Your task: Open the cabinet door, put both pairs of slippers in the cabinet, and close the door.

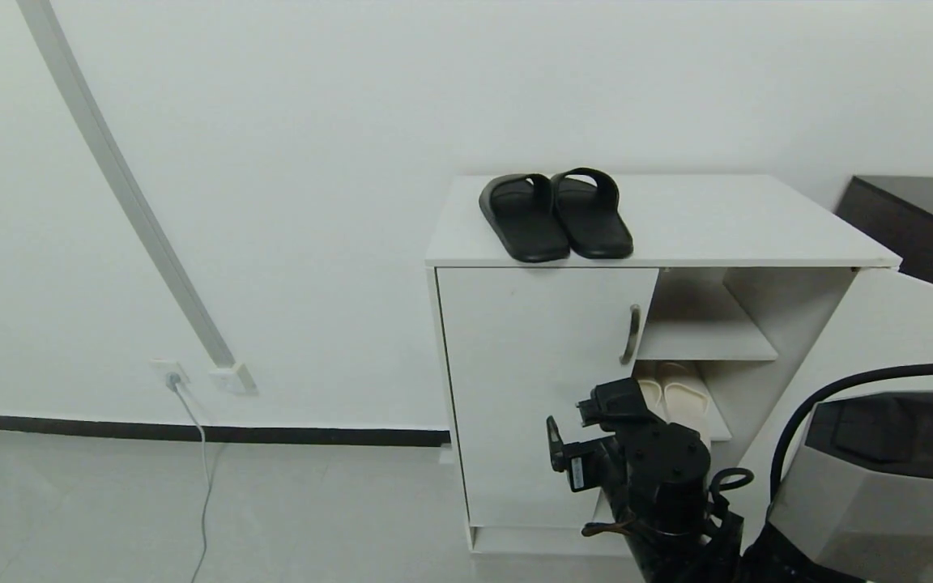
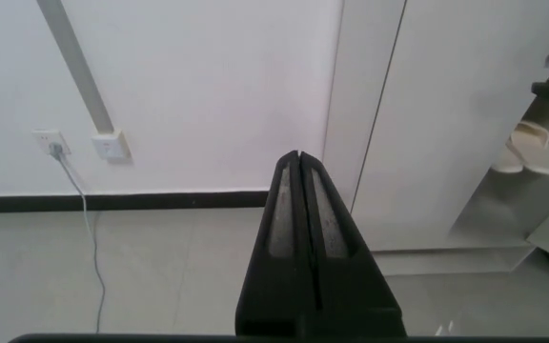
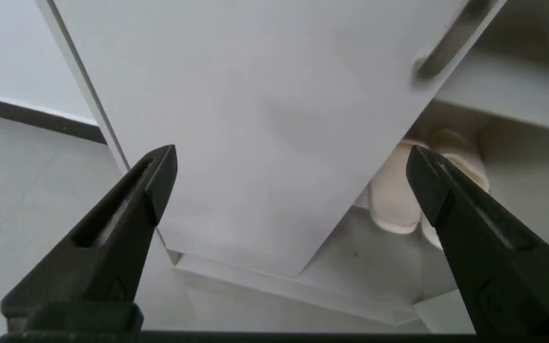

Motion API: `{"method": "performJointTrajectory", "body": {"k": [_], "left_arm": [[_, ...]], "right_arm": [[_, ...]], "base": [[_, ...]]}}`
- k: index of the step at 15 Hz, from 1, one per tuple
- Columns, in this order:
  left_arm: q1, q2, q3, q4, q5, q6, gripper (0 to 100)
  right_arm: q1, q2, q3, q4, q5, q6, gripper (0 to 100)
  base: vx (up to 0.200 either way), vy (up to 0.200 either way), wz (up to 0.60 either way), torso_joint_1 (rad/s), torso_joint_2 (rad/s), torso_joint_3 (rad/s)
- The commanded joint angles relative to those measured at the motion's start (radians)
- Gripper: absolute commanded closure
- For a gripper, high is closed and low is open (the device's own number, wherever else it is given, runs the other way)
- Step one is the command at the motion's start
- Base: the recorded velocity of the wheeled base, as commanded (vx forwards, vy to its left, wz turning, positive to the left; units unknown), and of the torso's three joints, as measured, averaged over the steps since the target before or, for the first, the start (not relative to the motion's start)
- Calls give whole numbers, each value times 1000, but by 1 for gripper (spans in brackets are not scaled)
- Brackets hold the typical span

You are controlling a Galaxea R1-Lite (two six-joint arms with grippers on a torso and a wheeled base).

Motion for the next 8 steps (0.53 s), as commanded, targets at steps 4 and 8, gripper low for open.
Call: {"method": "performJointTrajectory", "body": {"k": [4, 8], "left_arm": [[0, 1, 0, 0, 0, 0, 100], [0, 1, 0, 0, 0, 0, 100]], "right_arm": [[0, 11, 0, -2, 0, 0, 0], [-1, 17, 0, -13, 0, -3, 0]], "base": [[0, 0, 0, 204, -519, -317], [0, 0, 0, 231, -555, -323]]}}
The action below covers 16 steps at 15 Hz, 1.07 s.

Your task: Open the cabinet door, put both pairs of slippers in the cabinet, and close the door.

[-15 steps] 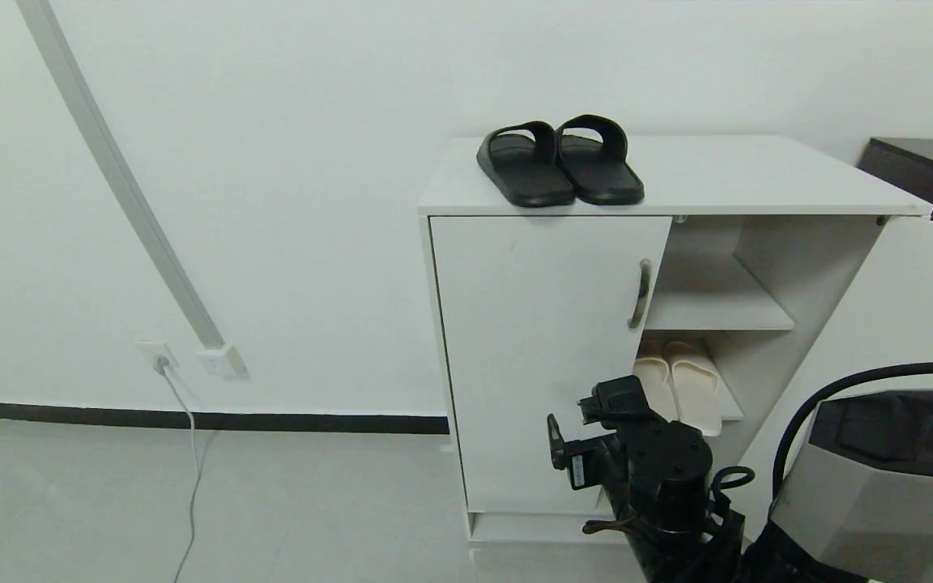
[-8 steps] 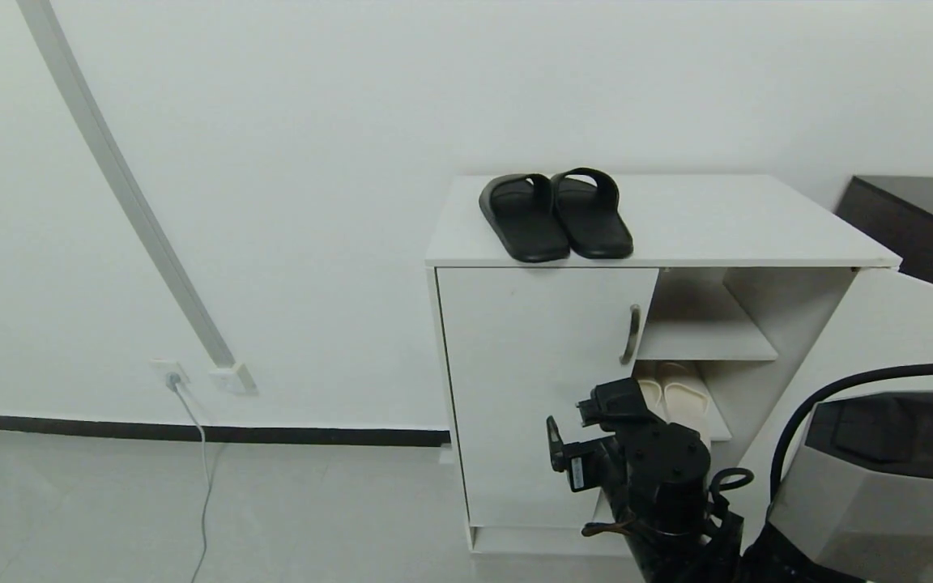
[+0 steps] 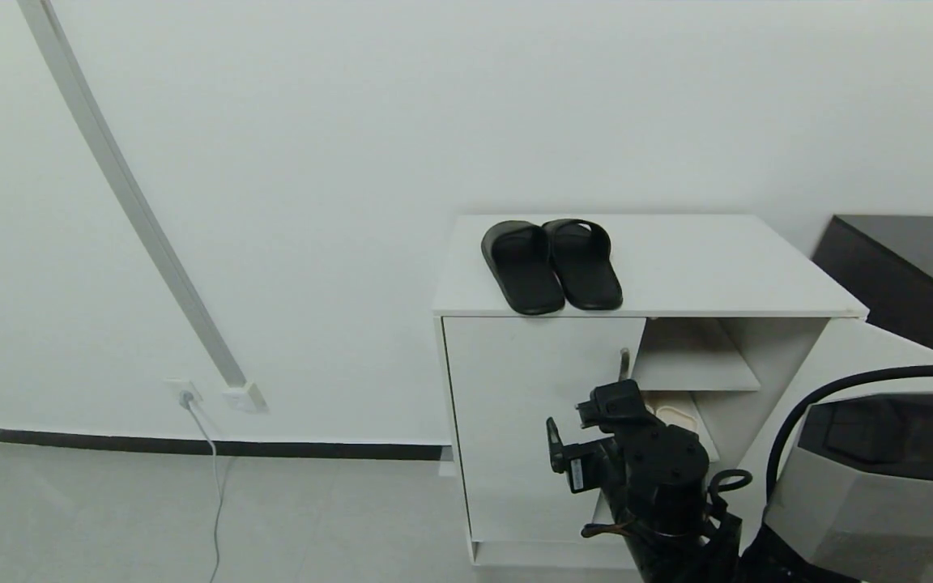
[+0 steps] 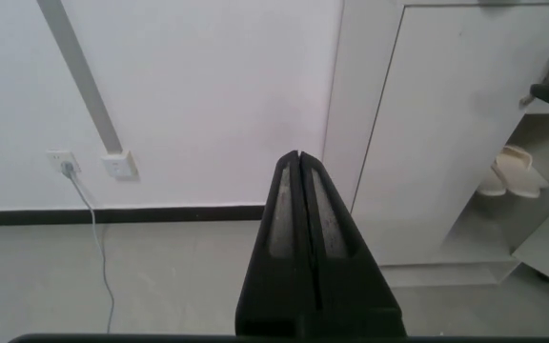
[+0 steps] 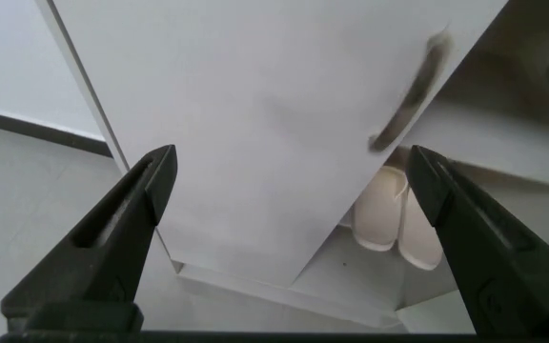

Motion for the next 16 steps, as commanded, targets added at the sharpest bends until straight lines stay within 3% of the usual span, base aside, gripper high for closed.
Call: {"method": "performJointTrajectory", "body": {"k": [1, 6, 16], "left_arm": [[0, 1, 0, 0, 0, 0, 100], [0, 1, 0, 0, 0, 0, 100], [0, 1, 0, 0, 5, -1, 100]], "right_arm": [[1, 6, 0, -3, 0, -2, 0], [-1, 6, 0, -25, 0, -16, 0], [-16, -14, 21, -34, 41, -19, 0]], "base": [[0, 0, 0, 246, -583, -339], [0, 0, 0, 252, -563, -312], [0, 0, 0, 172, -375, -204]]}}
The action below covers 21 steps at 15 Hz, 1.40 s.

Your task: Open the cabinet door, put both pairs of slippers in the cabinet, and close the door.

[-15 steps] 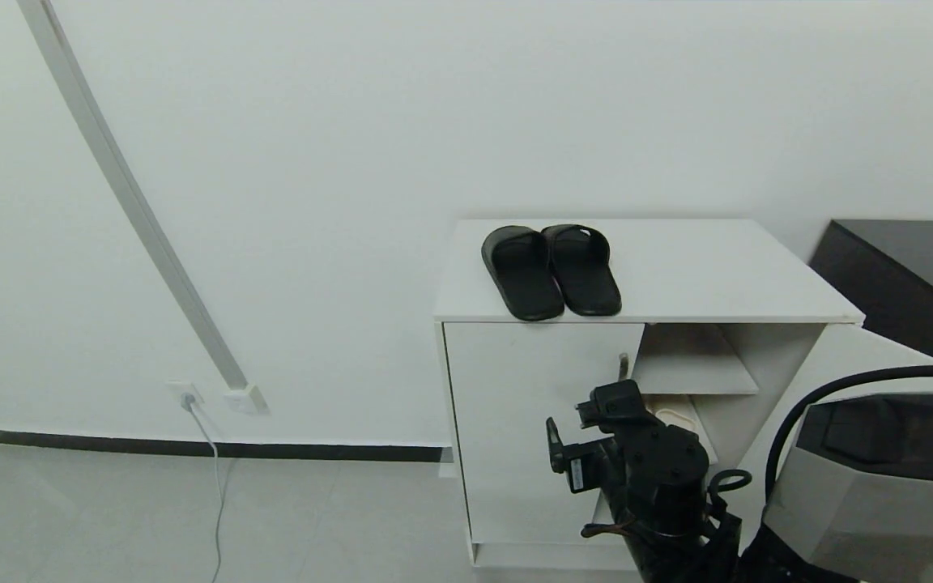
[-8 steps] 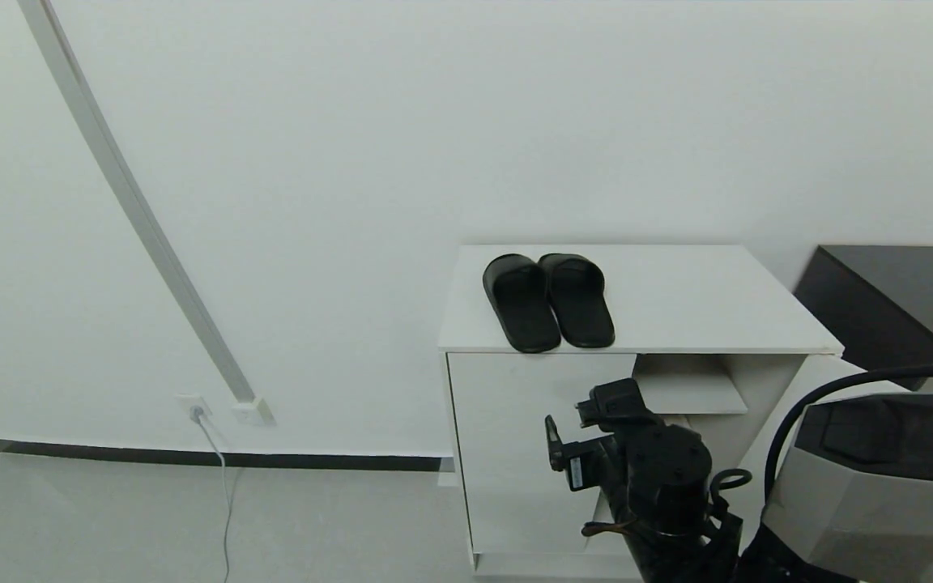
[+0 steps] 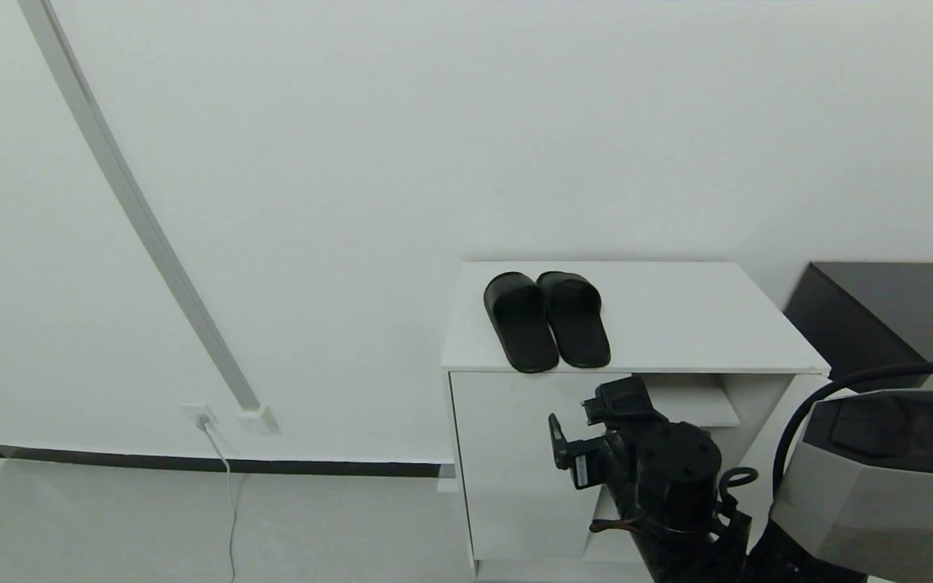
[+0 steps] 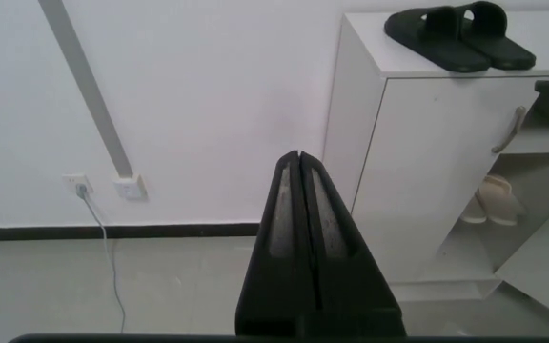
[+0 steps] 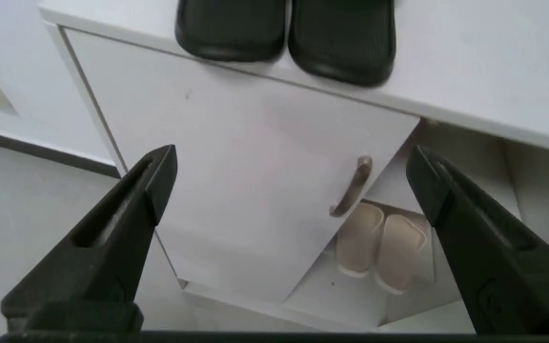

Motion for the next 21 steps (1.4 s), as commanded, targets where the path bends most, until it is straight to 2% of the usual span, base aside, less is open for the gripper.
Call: {"method": "performJointTrajectory", "body": {"k": [1, 5, 8, 13, 14, 17, 21], "left_arm": [[0, 1, 0, 0, 0, 0, 100], [0, 1, 0, 0, 0, 1, 100], [0, 1, 0, 1, -2, 1, 100], [0, 1, 0, 0, -2, 1, 100], [0, 1, 0, 0, -2, 1, 100], [0, 1, 0, 0, 0, 0, 100], [0, 1, 0, 0, 1, -2, 100]], "right_arm": [[-5, -4, 12, 4, 19, -10, 0], [-20, 10, -20, 14, 45, -6, 0], [-34, -5, -75, 86, 45, 8, 0], [-23, -107, -230, 452, 45, 145, 0], [-23, -110, -247, 484, 37, 152, 0], [-11, -113, -256, 498, 34, 152, 0], [-13, -108, -253, 498, 34, 152, 0]], "base": [[0, 0, 0, 154, -339, -188], [0, 0, 0, 165, -344, -184], [67, 0, 0, 80, -173, -85], [200, 0, 0, 0, -2, -1], [200, 0, 0, 12, -2, 7], [200, 0, 0, 14, 4, -1], [0, 0, 0, 0, 0, 0]]}}
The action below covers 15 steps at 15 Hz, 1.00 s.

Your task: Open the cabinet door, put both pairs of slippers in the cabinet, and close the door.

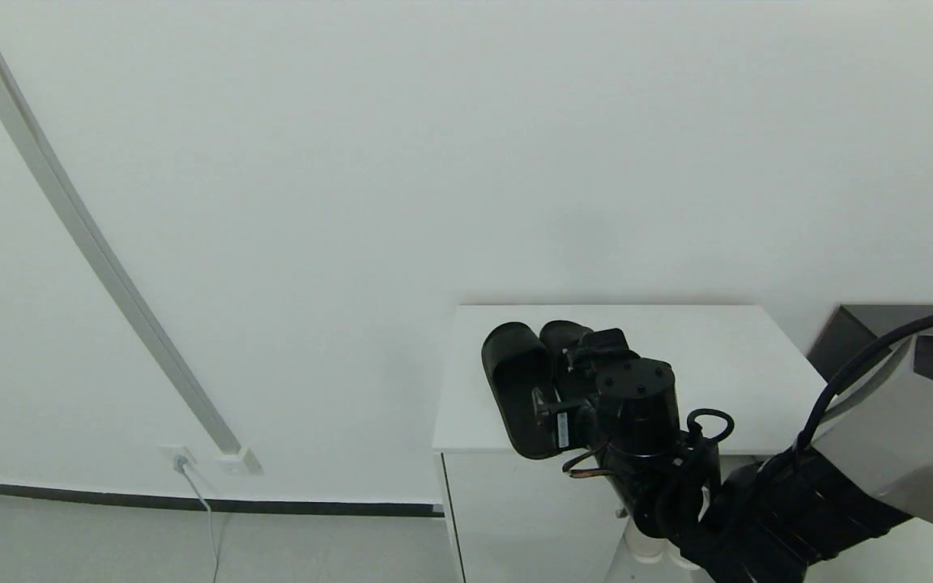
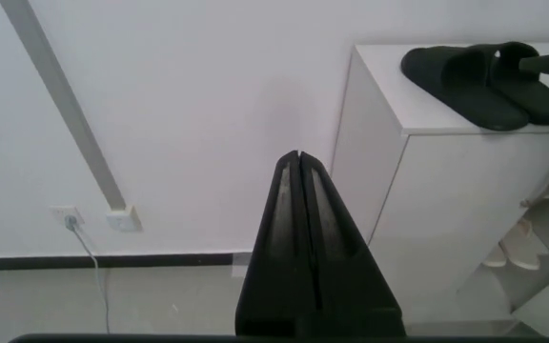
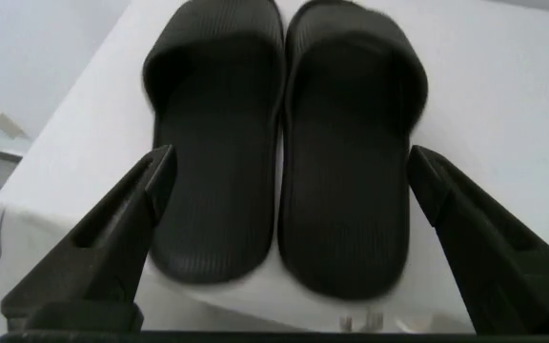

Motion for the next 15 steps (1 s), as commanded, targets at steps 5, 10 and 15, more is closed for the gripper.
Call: {"method": "performJointTrajectory", "body": {"k": [5, 10, 15], "left_arm": [[0, 1, 0, 0, 2, 1, 100], [0, 1, 0, 0, 2, 1, 100], [0, 1, 0, 0, 2, 1, 100]], "right_arm": [[-6, 24, -40, -2, 0, -6, 0], [-12, 92, -101, -2, 10, -19, 0], [-27, 175, -150, -6, 13, -19, 0]], "base": [[0, 0, 0, 0, 0, 0], [0, 0, 0, 0, 0, 0], [0, 0, 0, 0, 0, 0]]}}
